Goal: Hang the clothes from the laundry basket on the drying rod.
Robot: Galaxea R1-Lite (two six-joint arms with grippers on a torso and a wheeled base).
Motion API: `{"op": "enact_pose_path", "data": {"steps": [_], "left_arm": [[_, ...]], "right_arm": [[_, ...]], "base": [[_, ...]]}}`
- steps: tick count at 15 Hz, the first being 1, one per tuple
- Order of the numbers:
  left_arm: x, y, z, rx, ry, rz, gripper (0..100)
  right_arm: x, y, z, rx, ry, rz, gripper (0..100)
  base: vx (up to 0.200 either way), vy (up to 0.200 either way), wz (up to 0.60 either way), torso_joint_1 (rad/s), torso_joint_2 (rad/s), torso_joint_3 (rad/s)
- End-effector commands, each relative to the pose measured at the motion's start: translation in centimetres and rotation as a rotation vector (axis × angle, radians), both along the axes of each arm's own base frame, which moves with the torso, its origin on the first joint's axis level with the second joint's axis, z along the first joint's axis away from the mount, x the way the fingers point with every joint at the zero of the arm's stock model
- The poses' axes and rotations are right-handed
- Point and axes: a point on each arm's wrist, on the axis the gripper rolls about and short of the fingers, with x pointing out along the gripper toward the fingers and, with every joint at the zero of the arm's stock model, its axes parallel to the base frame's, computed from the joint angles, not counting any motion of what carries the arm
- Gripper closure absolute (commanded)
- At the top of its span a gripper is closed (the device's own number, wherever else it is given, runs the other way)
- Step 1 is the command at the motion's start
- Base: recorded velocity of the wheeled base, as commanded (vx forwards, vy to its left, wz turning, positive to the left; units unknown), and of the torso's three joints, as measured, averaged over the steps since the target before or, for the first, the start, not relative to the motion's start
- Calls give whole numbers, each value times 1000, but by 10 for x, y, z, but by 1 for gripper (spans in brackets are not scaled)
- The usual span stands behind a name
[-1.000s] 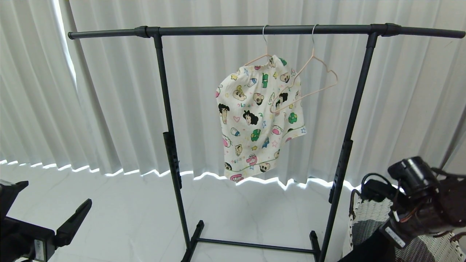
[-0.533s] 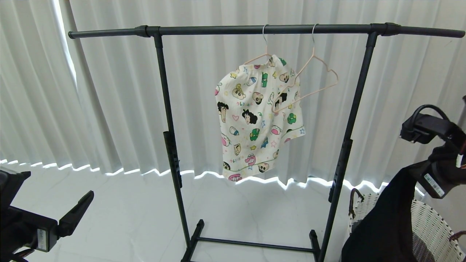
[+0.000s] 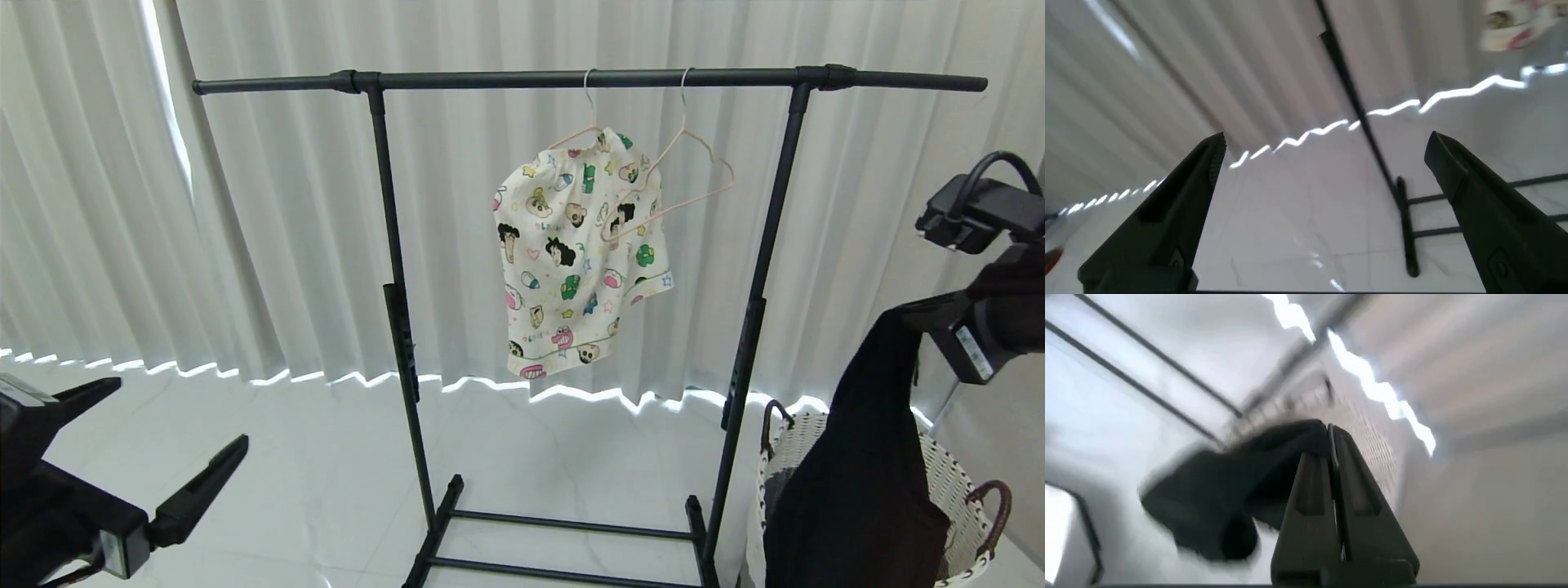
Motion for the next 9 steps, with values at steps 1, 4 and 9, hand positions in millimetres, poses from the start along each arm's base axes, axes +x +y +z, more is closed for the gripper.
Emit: {"op": "enact_pose_path", "data": {"steps": [1, 4, 9], "left_arm": [[3, -16, 5, -10, -1, -224, 0], [19, -30, 1, 86, 37, -337, 0], [35, -80, 28, -103, 94, -697, 0]], "right_arm": [[15, 19, -6, 20, -3, 59, 100], [24, 47, -7, 78, -10, 115, 100], [26, 93, 0, 179, 13, 217, 100]], "base": [[0, 0, 0, 0, 0, 0], [0, 0, 0, 0, 0, 0], [0, 0, 0, 0, 0, 0]]}}
